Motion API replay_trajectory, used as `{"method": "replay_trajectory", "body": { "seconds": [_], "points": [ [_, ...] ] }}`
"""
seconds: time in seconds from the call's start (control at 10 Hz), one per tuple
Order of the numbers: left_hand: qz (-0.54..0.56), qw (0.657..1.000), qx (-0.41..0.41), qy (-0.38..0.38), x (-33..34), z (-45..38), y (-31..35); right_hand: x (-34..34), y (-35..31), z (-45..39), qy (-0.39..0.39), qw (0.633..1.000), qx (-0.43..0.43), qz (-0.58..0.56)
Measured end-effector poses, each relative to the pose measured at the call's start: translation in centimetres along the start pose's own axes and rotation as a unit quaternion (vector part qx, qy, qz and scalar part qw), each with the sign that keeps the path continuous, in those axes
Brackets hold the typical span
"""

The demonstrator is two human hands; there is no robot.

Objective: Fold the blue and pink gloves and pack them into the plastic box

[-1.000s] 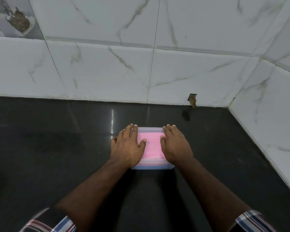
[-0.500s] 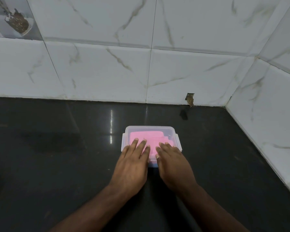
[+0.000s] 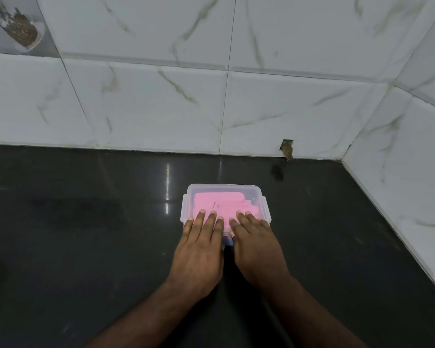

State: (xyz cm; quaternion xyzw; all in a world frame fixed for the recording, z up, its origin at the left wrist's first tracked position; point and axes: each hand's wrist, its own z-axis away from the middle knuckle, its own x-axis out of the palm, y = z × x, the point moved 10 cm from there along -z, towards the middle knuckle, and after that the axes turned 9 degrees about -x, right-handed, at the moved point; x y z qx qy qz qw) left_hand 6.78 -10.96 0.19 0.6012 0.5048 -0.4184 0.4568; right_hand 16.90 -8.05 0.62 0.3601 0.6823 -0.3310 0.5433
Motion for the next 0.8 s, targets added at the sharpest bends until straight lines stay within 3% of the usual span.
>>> {"method": "replay_trajectory", "body": {
  "seconds": [0.2,0.6,0.8],
  "points": [
    [-0.009,1.000,0.004,-0.027,1.4,-4.7,-1.3,0.3,1.6,-4.5,-0.005,1.000,-0.008,-0.026],
    [-0.022,0.991,0.024,-0.128,1.3,-11.6,-2.6,0.1,3.2,-10.8,-0.134,0.990,-0.025,-0.041],
    [-0.026,0.989,0.004,-0.148,1.0,-12.6,-2.7,-0.6,3.6,-12.2,-0.152,0.987,-0.004,-0.054]
  ]
}}
